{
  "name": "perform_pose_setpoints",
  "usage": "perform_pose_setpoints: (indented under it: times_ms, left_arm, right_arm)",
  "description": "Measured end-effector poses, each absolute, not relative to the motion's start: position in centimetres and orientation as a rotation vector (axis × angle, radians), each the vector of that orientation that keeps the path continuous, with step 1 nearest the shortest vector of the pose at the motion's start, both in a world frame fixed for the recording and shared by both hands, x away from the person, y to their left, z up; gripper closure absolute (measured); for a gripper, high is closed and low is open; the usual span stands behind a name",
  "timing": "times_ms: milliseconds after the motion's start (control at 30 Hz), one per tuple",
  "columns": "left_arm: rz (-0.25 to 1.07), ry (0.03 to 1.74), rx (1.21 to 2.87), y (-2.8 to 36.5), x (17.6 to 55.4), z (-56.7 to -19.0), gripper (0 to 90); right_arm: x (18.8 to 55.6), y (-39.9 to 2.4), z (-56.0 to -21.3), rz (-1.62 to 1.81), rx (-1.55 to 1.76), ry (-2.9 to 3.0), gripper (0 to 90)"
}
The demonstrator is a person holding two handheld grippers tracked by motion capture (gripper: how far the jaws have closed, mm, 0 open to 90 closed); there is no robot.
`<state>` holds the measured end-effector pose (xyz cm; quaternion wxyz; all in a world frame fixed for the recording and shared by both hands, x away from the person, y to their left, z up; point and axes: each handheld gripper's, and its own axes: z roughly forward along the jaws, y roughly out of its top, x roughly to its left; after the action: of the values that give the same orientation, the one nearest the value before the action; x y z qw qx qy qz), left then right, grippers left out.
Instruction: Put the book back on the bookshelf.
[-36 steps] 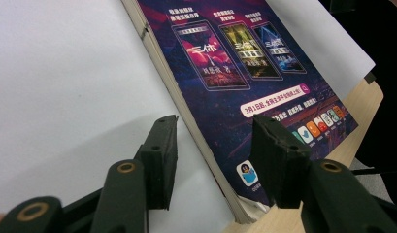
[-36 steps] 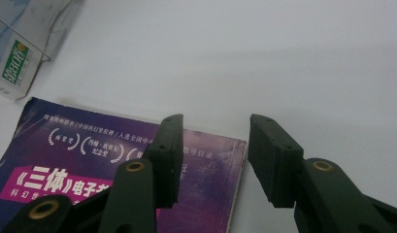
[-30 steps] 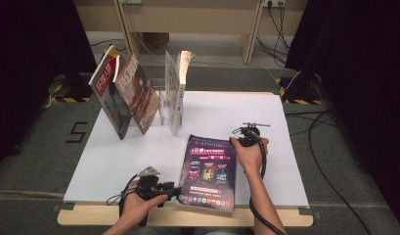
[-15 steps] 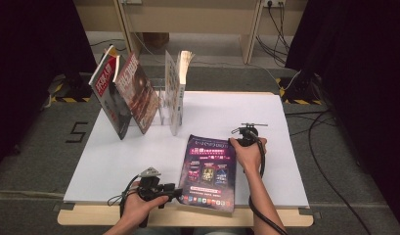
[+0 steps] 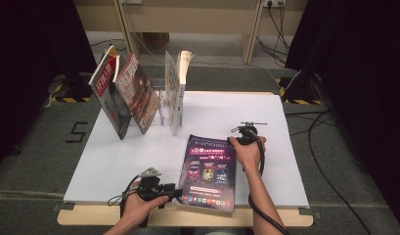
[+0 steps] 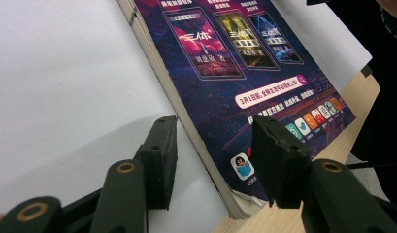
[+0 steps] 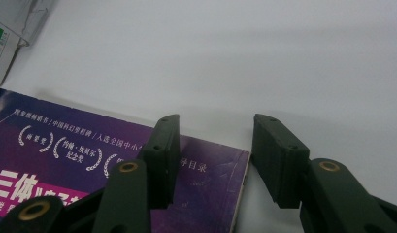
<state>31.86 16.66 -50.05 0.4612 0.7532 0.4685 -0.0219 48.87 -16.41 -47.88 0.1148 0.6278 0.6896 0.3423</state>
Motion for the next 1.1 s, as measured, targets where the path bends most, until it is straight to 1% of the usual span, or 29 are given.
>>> perform_pose_setpoints:
  times_ms: [467,567,633,933,1100]
  left_arm:
    - [-0.052,1.148,1.867,16.48,31.89,-50.04,53.4]
    - [-0.048,1.149,1.869,16.48,31.88,-50.04,54.4]
    - [-0.046,1.152,1.870,16.46,31.88,-50.03,55.7]
    - [-0.041,1.154,1.874,16.35,31.87,-49.99,55.7]
    - [-0.028,1.143,1.888,16.13,31.82,-49.99,57.4]
  right_arm:
    - [48.79,-16.84,-48.02,1.042,1.859,2.017,55.7]
    - [48.63,-16.48,-47.82,1.034,1.924,1.999,55.9]
    - [48.74,-16.66,-47.95,1.027,1.867,2.015,56.0]
    - [48.76,-16.75,-47.99,1.034,1.873,2.013,56.6]
    - [48.79,-16.85,-47.99,1.040,1.881,2.009,58.3]
